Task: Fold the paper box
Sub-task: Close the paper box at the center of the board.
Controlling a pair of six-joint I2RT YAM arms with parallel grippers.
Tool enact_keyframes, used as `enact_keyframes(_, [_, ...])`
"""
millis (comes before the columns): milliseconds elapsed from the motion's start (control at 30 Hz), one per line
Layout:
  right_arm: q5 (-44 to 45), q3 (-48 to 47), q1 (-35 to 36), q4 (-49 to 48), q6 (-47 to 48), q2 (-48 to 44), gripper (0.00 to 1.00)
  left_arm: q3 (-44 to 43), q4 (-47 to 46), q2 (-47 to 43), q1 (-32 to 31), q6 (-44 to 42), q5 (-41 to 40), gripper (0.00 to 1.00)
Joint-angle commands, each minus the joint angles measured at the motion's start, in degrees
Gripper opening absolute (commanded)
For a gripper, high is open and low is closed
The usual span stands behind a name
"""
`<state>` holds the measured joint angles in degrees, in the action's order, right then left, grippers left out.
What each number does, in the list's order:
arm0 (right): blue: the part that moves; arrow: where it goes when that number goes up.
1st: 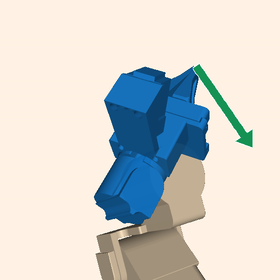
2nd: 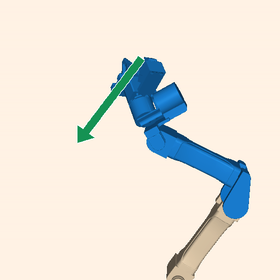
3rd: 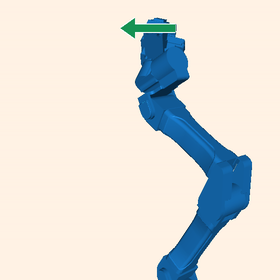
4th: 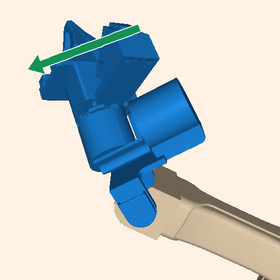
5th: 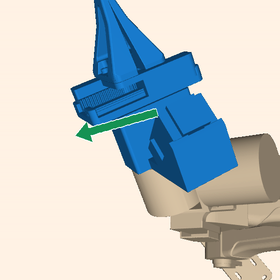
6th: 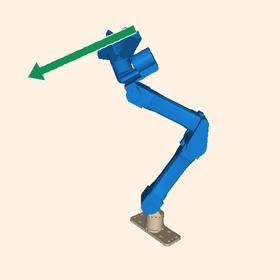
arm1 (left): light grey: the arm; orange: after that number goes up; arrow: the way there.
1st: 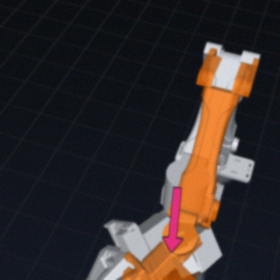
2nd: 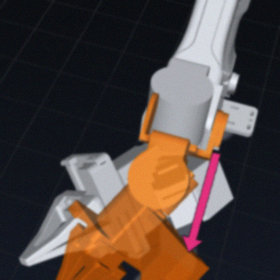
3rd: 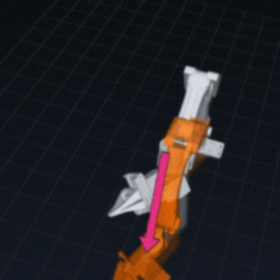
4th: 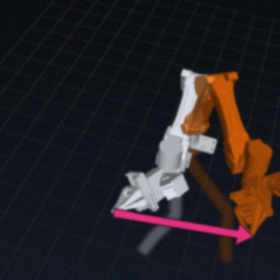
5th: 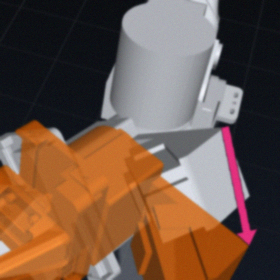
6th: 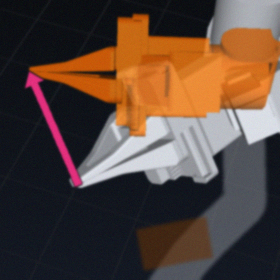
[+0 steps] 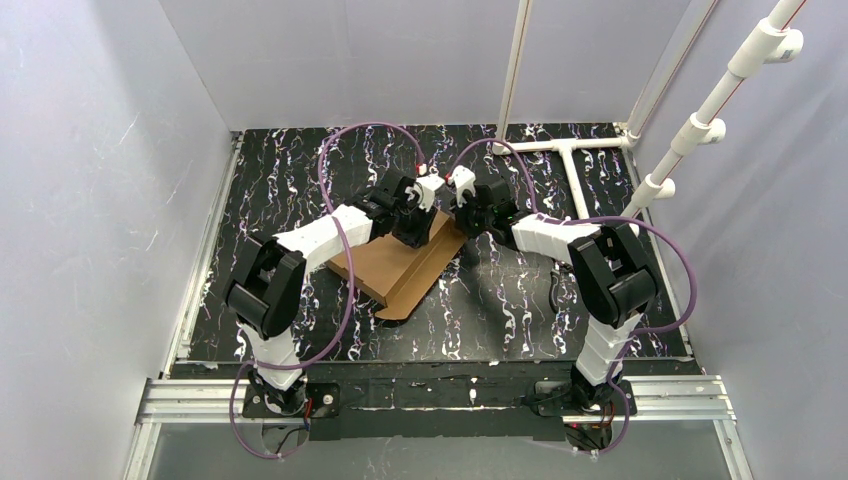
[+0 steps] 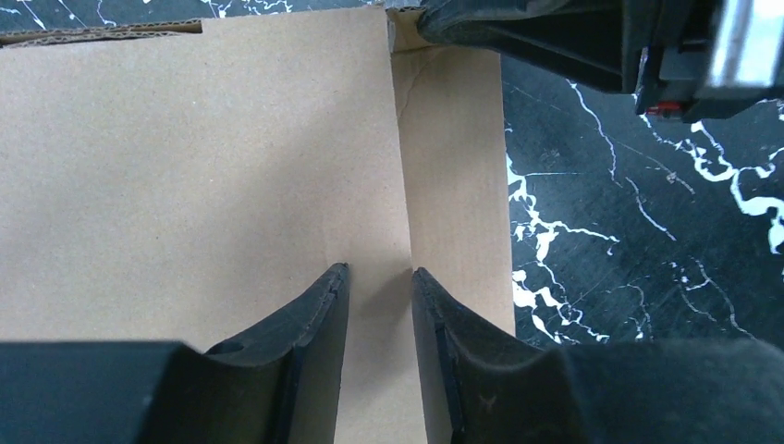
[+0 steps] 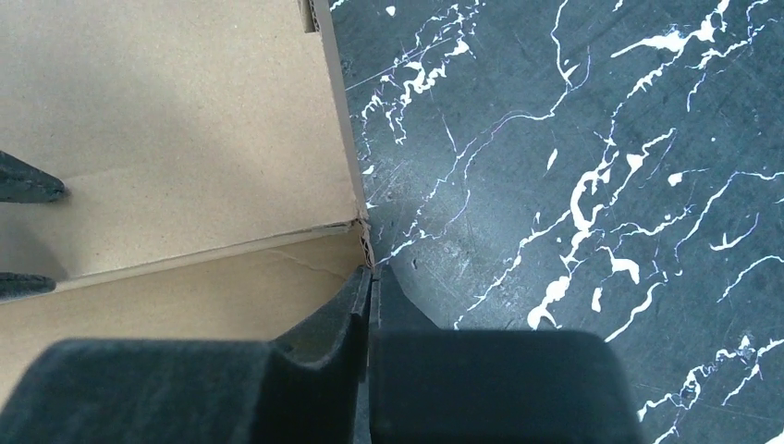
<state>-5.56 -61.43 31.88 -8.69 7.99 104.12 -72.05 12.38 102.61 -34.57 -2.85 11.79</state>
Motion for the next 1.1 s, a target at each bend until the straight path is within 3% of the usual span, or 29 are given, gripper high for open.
enact_keyframes(0, [-4.6,0.3,-2.0,-5.6,-0.2,-0.6,0.11,1.0,7.5,0.7,2.3,6.3,2.3,0.32])
enact_keyframes(300, [-10.5,0.8,-3.9,-4.7,0.4,-0.9,0.37,-0.6,6.2,-5.8,6.6,12.8,7.6,0.54])
enact_keyframes(633, [-19.3,1.0,-4.9,-4.5,1.6,-1.2,0.45,-0.3,5.5,-8.8,9.3,13.6,10.8,0.69])
enact_keyframes(733, [-20.6,0.8,-7.0,-3.7,1.3,-1.6,0.47,0.5,5.8,-10.8,11.1,12.3,9.9,0.79])
enact_keyframes(833, [-23.0,1.0,-9.4,-2.3,2.1,-1.9,0.52,3.1,3.9,-14.2,15.5,11.9,10.2,0.97])
enact_keyframes(1067, [-26.4,-1.0,-11.0,0.2,3.4,0.9,0.54,3.0,5.6,-13.3,31.2,10.9,21.8,0.98])
